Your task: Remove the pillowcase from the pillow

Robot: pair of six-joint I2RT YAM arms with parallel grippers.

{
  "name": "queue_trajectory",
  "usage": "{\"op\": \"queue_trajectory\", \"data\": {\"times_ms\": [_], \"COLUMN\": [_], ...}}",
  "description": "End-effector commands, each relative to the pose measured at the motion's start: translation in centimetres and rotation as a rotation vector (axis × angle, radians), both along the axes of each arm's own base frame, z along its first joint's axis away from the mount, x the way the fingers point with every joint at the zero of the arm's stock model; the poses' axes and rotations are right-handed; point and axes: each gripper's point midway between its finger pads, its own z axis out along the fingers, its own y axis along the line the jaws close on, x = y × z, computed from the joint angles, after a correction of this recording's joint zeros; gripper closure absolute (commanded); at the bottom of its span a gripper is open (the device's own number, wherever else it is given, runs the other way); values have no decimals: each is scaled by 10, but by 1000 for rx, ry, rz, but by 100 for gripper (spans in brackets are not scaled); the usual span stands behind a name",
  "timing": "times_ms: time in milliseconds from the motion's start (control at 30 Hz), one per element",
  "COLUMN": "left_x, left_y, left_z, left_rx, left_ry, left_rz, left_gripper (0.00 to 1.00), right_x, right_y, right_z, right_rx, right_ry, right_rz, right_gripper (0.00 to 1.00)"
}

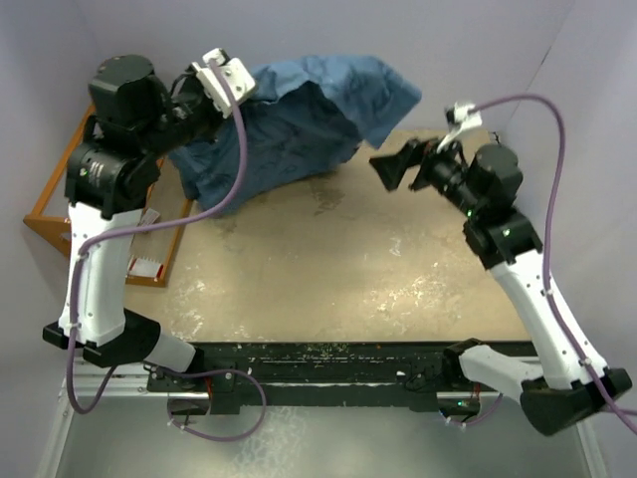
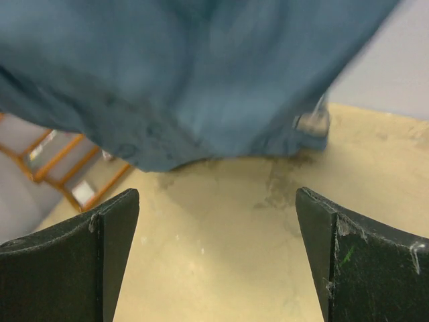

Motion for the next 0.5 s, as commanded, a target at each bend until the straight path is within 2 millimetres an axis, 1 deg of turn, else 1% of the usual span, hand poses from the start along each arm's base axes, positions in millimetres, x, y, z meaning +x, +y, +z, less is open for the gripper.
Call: {"op": "queue_trajectory", "data": {"times_ms": [0,33,67,100,167,233,333,400,467], "left_x": [-36,-39,-43,-47,-57,-67,-81,-87,-90], "left_y": [10,11,12,13,16,19,23,26,28], "left_z": [91,94,98,101,108,114,116,114,110], "left_rx": [-126,-127,-129,-129,-128,-127,-111,-96,-77], "left_ry": [-262,-273,-284,-295,-317,-335,-343,-344,-340], "left_rz": [-19,-23,-27,-30,-38,-44,-55,-57,-57], "left_gripper": [100,100,100,100,100,100,100,100,100], "right_x": [-20,-19,-18,-16,1,16,32,38,44], "right_y": [6,3,4,6,3,8,23,36,48], "right_z": [-17,-28,-50,-65,-78,-97,-111,-118,-114], "right_rx": [-32,-41,-66,-81,-126,-201,-238,-251,-236], "right_ry": [-183,-209,-205,-218,-258,-243,-231,-240,-289], "right_rz": [76,62,72,81,37,54,116,181,228], "right_gripper": [0,0,0,0,0,0,0,0,0]}}
